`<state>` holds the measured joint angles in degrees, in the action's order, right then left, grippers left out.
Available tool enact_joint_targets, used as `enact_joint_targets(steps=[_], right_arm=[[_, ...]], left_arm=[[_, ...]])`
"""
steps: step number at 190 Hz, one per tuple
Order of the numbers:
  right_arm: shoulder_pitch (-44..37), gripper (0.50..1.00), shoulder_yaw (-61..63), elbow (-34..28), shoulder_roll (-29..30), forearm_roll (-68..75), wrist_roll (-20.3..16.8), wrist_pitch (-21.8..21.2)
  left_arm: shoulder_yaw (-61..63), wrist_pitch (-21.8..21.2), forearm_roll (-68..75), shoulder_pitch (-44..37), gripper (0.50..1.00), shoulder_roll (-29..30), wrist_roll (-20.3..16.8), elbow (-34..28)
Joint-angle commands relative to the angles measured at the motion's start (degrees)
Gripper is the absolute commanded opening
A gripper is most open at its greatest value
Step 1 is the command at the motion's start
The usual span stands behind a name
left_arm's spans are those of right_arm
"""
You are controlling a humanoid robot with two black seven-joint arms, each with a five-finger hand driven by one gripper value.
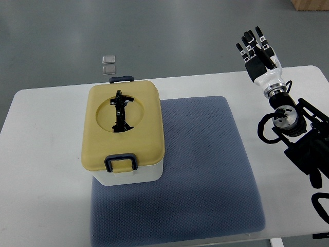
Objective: Open white storage box with right hand
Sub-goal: 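Raise the right hand and swing it over the yellow lid, then lower the right hand onto the black lid handle and close fingers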
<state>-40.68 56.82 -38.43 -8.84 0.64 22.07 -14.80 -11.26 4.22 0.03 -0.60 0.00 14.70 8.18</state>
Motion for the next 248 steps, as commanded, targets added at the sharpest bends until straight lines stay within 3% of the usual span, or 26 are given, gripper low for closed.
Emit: enact_joint_targets(steps=[1,56,86,126,178,205,215,216,222,248], right_arm=[[0.1,0.985,-0.2,0.1,0.0,-0.3,-0.1,-0.1],[-0.3,0.987,-1.4,-0.8,-0.2,-1.6,-0.5,0.2],[-5.9,0.985,-6.4,-0.9,-3.1,-13.6,-0.8,0.2],[-24.2,0.985,-35.0,-1.0,-9.3,-21.1,-0.7,0.8],[-48.0,0.983,-69.8,-3.7,-8.6,-28.0,0.2,1.3],[-57.2,0.981,-82.1,-9.5,-6.6,-39.6,5.2,7.2],[-57.2,0.981,-82.1,-9.5,-6.6,-39.6,5.2,7.2],[-58.3,0.981,-84.1,-10.7,-6.3,-43.3,6.0,9.5],[-58.5,0.981,-84.9,-11.2,-6.3,-45.2,6.2,10.7],[-58.4,0.979,-85.6,-13.8,-6.1,-48.2,9.5,13.7]], left_arm=[[-0.1,0.0,0.1,0.0,1.0,0.0,0.0,0.0],[-0.6,-0.7,-0.2,0.0,1.0,0.0,-0.2,0.0],[-0.3,-0.8,-0.2,0.0,1.0,0.0,-0.3,0.0],[-0.1,0.0,-0.1,0.0,1.0,0.0,-0.1,0.3],[-0.1,0.0,-0.1,0.0,1.0,0.0,-0.1,0.3],[-0.1,0.0,-0.1,0.0,1.0,0.0,-0.1,0.3],[-0.1,0.0,-0.1,0.0,1.0,0.0,-0.1,0.3],[-0.1,0.0,-0.1,0.0,1.0,0.0,-0.1,0.3],[-0.1,0.0,-0.1,0.0,1.0,0.0,-0.1,0.3],[-0.1,0.0,-0.1,0.0,1.0,0.0,-0.1,0.3]])
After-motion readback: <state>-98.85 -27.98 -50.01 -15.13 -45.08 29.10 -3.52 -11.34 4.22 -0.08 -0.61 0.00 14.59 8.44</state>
